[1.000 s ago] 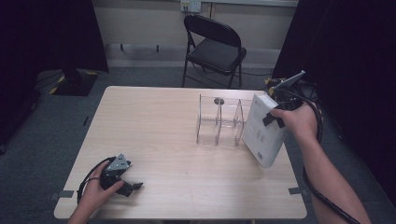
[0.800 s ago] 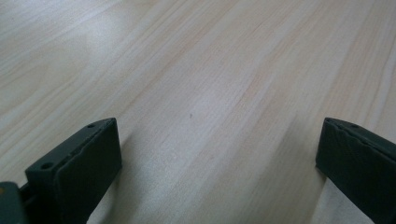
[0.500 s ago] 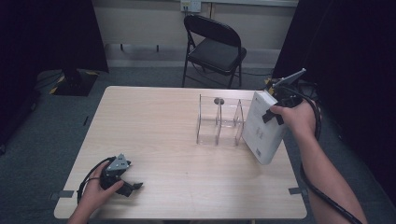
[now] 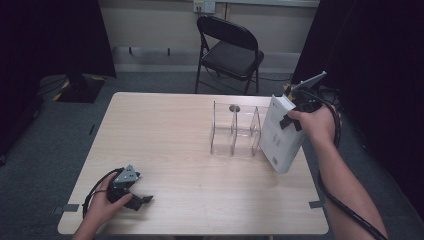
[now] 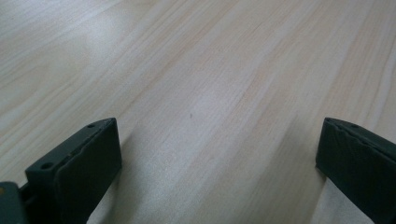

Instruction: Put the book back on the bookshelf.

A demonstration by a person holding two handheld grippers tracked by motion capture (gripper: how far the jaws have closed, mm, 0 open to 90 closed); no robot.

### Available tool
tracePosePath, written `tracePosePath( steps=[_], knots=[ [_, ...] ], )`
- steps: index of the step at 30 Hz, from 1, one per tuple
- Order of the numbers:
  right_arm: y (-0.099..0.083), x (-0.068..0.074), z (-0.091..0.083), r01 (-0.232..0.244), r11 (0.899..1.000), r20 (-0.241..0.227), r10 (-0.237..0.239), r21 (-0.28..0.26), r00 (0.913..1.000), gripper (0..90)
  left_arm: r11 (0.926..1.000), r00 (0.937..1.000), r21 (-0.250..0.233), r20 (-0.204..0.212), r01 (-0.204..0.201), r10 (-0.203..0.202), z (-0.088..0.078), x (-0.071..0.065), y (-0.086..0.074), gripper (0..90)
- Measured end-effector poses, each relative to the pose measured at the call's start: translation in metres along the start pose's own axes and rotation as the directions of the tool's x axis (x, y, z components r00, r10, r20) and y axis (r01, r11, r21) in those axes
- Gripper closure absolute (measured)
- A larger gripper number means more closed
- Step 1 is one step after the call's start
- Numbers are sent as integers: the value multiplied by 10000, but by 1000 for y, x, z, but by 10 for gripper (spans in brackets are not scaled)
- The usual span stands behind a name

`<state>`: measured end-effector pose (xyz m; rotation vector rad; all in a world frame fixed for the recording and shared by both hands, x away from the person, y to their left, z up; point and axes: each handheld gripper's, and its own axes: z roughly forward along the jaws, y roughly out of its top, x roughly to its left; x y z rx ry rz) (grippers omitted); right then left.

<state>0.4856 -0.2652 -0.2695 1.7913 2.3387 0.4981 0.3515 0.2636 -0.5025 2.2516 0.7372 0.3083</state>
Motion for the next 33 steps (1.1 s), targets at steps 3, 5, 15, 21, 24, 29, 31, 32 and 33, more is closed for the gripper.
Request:
tracePosePath(
  steps=[3, 5, 15, 21, 24, 29, 31, 32, 33],
  knots=[
    [1, 1, 1, 21, 10000, 94, -21, 35, 10000, 526, 10000, 10000, 36, 26, 20, -20, 0, 0, 0, 0],
    [2, 2, 1, 22, 10000, 96, -22, 25, 10000, 526, 10000, 10000, -47, 41, 40, -40, 0, 0, 0, 0],
    [7, 4, 4, -126, 9999, 87, 126, -25, 9999, 526, 10000, 10000, 42, 35, 24, -24, 0, 0, 0, 0],
    [10, 6, 5, -192, 9998, 79, 192, 2, 9998, 526, 10000, 10000, 49, 42, 14, -14, 0, 0, 0, 0],
    [12, 6, 7, -208, 9998, 97, 208, -5, 9997, 526, 10000, 10000, 48, 42, 16, -16, 0, 0, 0, 0],
    [13, 6, 9, -272, 9996, 124, 272, -29, 9996, 526, 10000, 10000, 49, 42, 12, -12, 0, 0, 0, 0],
    [14, 6, 10, -260, 9997, 130, 260, -2, 9996, 525, 10000, 10000, 46, 46, 29, -29, 0, 0, 0, 0],
    [14, 6, 11, -248, 9997, 156, 247, 7, 9996, 525, 10000, 10000, 41, 57, 49, -49, 0, 0, 0, 0],
    [14, 6, 12, -270, 9996, 153, 270, 5, 9995, 525, 10000, 10000, 47, 38, 9, -9, 0, 0, 0, 0]
  ],
)
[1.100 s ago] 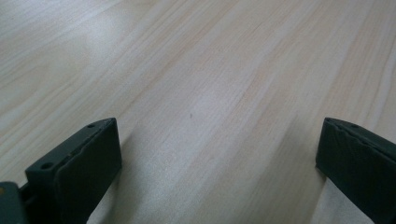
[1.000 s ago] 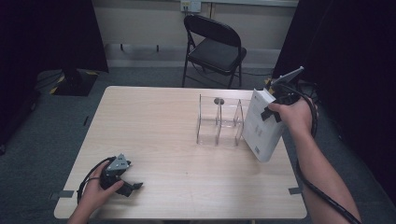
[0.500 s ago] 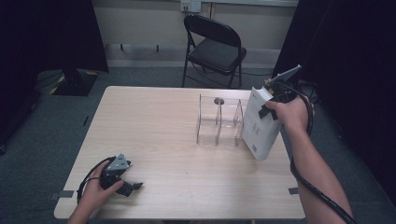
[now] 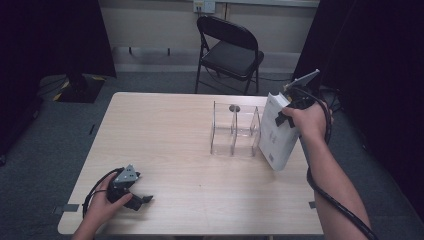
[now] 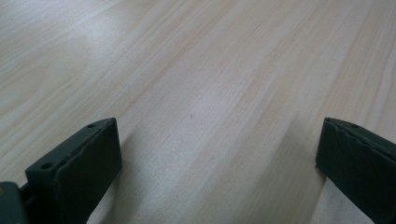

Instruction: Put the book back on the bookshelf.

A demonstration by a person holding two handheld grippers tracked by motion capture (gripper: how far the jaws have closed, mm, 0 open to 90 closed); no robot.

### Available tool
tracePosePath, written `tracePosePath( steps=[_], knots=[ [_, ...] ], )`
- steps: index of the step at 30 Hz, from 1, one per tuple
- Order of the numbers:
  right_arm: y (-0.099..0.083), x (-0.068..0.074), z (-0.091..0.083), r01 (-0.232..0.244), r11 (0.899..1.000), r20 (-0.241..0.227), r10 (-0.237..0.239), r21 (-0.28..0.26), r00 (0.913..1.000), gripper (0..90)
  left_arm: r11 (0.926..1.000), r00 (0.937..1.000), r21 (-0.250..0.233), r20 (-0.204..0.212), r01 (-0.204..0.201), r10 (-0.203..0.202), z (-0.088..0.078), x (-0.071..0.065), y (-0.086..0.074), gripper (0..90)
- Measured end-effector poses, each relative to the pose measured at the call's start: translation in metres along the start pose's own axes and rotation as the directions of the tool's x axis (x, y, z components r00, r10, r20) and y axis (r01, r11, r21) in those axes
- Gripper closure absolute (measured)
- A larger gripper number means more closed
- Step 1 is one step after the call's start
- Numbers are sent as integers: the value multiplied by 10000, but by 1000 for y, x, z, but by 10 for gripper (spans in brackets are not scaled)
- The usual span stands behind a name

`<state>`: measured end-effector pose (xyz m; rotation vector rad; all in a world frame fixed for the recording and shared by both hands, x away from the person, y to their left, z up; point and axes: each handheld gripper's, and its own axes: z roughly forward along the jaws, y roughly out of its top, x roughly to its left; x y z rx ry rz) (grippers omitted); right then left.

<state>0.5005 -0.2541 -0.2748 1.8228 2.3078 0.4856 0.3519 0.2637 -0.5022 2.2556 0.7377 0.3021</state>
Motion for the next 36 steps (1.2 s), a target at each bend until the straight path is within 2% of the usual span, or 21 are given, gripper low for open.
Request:
tracePosePath(
  steps=[13, 36],
  knots=[
    [5, 2, 6, -42, 10000, 15, 42, -13, 10000, 526, 10000, 10000, 0, 3, 1, -1, 0, 0, 0, 0],
    [13, 2, 18, -417, 9991, 152, 419, -122, 9990, 526, 10000, 10000, 21, -17, 6, -6, 0, 0, 0, 0]
  ],
)
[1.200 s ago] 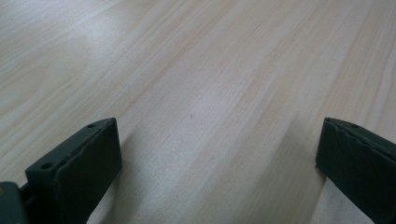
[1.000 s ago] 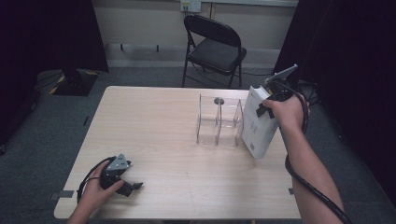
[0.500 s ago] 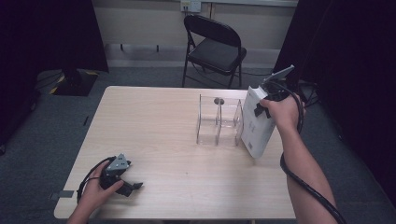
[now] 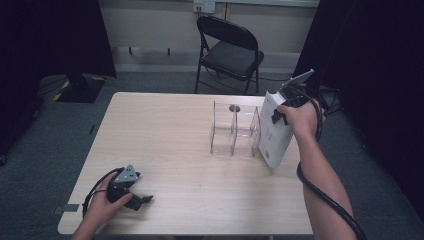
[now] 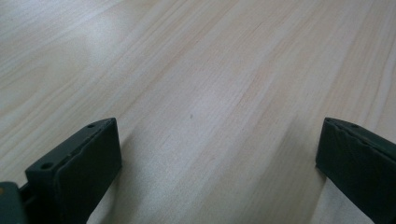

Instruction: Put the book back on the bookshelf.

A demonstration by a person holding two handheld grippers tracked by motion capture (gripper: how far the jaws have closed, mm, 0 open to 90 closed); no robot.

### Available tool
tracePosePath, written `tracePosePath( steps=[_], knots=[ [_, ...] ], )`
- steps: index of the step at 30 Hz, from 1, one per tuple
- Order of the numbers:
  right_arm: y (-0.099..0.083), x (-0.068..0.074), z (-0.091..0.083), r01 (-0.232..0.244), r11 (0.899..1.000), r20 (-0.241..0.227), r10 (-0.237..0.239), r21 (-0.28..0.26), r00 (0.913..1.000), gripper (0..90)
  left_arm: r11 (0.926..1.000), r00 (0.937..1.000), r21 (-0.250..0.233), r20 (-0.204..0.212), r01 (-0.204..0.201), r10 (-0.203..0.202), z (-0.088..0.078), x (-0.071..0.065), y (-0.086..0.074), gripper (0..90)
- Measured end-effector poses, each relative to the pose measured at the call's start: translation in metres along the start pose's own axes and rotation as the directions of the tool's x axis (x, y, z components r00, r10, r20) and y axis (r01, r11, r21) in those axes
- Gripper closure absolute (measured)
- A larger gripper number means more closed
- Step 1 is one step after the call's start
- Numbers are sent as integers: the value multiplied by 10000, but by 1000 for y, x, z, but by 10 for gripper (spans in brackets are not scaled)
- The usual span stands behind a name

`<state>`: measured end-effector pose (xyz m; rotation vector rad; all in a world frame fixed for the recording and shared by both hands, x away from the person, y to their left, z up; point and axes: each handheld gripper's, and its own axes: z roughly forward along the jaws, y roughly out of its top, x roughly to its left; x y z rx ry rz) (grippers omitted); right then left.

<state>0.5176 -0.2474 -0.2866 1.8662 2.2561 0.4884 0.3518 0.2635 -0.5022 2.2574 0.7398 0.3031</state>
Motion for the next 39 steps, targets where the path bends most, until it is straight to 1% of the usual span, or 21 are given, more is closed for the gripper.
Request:
tracePosePath(
  steps=[4, 10, 13, 18, 22, 28, 32, 36, 39],
  knots=[
    [2, 0, 1, -14, 9999, 30, 14, -121, 10000, 526, 10000, 10000, -1, 3, -11, 11, 0, 0, 0, 0],
    [6, 2, 1, -8, 10000, 58, 9, -91, 10000, 526, 10000, 10000, 1, 8, -12, 12, 0, 0, 0, 0],
    [8, 2, 1, -77, 9999, 128, 78, -65, 9999, 526, 10000, 10000, 1, 10, -14, 14, 0, 0, 0, 0],
    [9, 0, 1, -186, 9998, 239, 188, -92, 9995, 526, 10000, 10000, -3, 43, -37, 37, 0, 0, 0, 0],
    [9, -1, 1, -227, 9996, 172, 230, -190, 9996, 526, 10000, 9999, -15, 117, -55, 55, 0, 1, 0, 0],
    [10, -2, 1, -272, 9994, 201, 276, -192, 9994, 526, 10000, 9999, -9, 119, -59, 59, 0, 1, 0, 0],
    [13, -3, 1, -320, 9990, 256, 329, -321, 9991, 527, 10000, 9999, -13, 122, -60, 60, 0, 1, 0, 0],
    [15, -2, 2, -334, 9989, 246, 343, -341, 9991, 526, 10000, 9999, -11, 122, -66, 66, 0, 1, 0, 0],
    [17, 0, 7, -417, 9981, 285, 430, -464, 9987, 526, 10000, 9999, -18, 134, -85, 85, 1, 1, 0, 0]
  ],
)
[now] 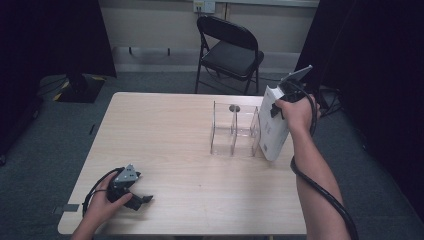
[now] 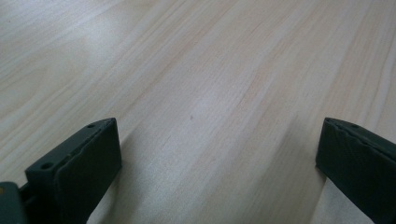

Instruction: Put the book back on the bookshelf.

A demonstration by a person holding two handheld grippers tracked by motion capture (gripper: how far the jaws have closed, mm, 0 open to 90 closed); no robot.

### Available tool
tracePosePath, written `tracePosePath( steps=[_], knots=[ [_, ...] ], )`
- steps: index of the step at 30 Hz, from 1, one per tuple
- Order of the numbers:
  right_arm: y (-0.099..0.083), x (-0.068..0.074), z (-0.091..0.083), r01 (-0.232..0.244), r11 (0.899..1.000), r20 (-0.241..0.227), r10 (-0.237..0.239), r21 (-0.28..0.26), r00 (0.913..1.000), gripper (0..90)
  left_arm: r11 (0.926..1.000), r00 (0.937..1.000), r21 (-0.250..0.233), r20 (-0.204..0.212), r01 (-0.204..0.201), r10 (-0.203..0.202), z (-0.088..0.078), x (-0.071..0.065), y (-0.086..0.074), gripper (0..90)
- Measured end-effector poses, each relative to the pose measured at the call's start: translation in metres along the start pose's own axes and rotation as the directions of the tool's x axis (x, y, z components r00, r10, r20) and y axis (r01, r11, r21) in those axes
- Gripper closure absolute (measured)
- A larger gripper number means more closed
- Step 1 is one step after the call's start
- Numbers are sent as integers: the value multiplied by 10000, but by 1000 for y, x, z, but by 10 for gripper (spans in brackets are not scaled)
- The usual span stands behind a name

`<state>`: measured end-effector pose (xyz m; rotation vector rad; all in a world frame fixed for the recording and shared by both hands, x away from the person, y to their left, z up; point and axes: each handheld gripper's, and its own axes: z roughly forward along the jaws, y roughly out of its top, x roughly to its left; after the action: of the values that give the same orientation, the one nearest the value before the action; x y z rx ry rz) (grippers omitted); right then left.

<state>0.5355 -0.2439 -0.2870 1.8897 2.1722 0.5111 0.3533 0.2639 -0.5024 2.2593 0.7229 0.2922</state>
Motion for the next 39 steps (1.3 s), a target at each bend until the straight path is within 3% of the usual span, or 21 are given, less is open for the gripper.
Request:
tracePosePath(
  steps=[11, 15, 28, 39],
  knots=[
    [-9, 5, 13, 232, 9997, 178, -231, -40, 9996, 522, 9999, 10000, -105, 9, -3, 3, 1, 0, 0, 0],
    [-14, 6, 13, 432, 9985, 173, -438, 340, 9989, 516, 9999, 10000, -104, 9, -4, 4, 1, 0, 0, 0],
    [-13, -3, 15, 398, 9968, -182, -386, 694, 9991, 492, 9999, 10000, -110, 43, 40, -40, 1, 0, 0, 0],
    [-13, 0, 15, 417, 9979, -13, -416, 487, 9991, 532, 9999, 10000, -105, 59, 32, -31, 1, 0, 0, 0]
  ],
)
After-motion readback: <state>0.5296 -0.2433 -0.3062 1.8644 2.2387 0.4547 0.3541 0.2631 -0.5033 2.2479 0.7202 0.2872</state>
